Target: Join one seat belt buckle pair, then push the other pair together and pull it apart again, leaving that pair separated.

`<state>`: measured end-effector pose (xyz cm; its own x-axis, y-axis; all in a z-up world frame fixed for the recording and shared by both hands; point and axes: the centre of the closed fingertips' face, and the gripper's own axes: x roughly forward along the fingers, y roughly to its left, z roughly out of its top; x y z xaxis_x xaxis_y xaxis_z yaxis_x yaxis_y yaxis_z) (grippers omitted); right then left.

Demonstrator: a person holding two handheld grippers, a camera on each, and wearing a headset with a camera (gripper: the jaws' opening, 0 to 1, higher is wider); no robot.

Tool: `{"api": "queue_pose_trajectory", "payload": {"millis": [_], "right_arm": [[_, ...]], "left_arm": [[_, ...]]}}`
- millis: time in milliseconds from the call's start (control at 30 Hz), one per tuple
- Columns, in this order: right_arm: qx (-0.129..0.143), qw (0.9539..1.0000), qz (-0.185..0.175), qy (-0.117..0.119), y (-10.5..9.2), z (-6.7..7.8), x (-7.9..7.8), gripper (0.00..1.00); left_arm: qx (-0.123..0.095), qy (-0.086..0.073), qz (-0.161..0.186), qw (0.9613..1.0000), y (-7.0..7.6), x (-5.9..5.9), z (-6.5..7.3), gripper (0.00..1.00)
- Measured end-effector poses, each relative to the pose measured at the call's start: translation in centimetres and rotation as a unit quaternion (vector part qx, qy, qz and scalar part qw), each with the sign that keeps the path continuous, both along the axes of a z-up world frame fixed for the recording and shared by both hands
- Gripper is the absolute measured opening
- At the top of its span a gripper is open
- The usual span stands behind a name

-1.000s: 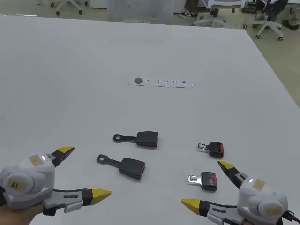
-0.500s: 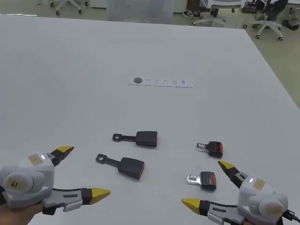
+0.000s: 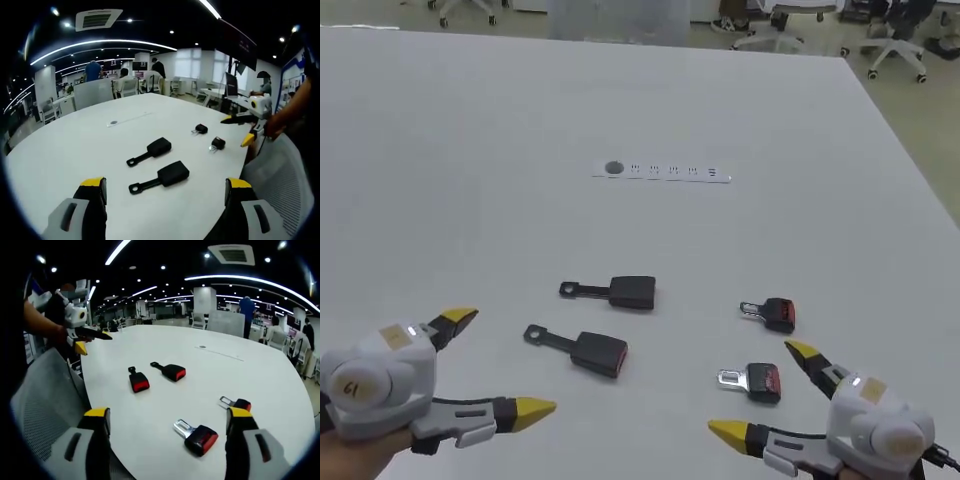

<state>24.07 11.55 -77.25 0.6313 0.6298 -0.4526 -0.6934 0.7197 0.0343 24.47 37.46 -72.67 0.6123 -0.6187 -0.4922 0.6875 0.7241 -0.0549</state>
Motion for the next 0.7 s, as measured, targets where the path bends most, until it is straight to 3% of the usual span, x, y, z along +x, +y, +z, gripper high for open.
{"api": "queue_pose_trajectory", "payload": {"millis": [700], "right_arm": [[0.001,1.0,-0.003,0.003,-0.32,-0.15,-0.02,0.98]], "left_arm": [[0.0,0.003,0.001,1.0,0.01,0.03,-0.27,1.0]]}}
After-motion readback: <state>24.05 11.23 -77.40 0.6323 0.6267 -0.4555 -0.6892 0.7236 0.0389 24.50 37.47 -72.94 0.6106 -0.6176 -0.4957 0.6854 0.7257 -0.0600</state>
